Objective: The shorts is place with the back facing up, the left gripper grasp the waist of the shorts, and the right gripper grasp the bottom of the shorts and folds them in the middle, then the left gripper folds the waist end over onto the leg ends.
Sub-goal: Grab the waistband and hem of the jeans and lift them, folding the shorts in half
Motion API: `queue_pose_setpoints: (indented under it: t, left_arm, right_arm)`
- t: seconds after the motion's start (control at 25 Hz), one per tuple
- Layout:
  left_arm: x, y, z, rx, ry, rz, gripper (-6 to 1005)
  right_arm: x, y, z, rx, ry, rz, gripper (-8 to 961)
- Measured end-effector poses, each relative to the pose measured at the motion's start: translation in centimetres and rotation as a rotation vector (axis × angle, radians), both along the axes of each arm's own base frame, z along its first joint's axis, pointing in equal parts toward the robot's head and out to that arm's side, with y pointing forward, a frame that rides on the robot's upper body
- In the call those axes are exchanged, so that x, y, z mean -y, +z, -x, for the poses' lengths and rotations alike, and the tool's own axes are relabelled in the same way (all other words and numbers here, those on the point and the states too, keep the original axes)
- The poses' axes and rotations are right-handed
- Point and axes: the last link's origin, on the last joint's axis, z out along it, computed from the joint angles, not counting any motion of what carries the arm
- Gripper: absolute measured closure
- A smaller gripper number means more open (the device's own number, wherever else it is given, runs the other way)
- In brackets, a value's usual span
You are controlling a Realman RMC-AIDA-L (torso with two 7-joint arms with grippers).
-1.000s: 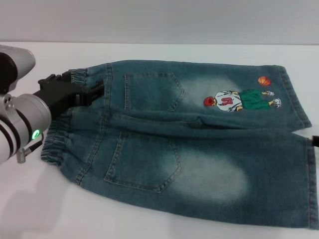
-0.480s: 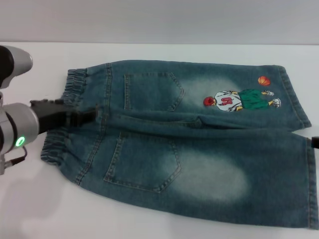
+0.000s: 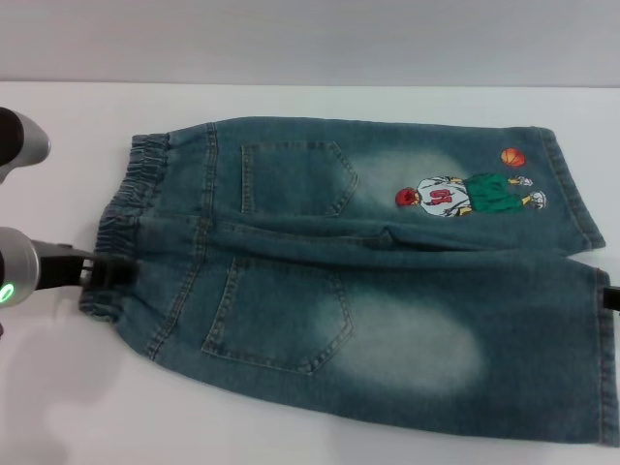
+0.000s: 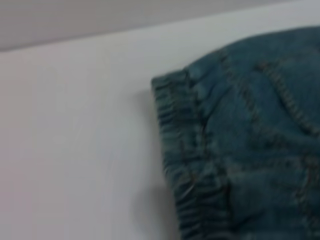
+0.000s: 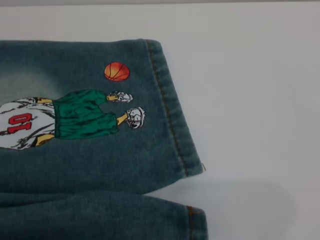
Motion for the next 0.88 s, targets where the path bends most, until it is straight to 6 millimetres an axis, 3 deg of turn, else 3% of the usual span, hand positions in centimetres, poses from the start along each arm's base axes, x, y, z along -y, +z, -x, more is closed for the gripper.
queue_pose_setpoints:
  t: [0.88]
  left_arm:
    - [-0.9, -1.7, 1.0, -0.039, 0.087, 0.102, 204]
  right_arm:
    - [-0.7, 0.4, 0.3, 0.015, 0.022, -0.014, 380]
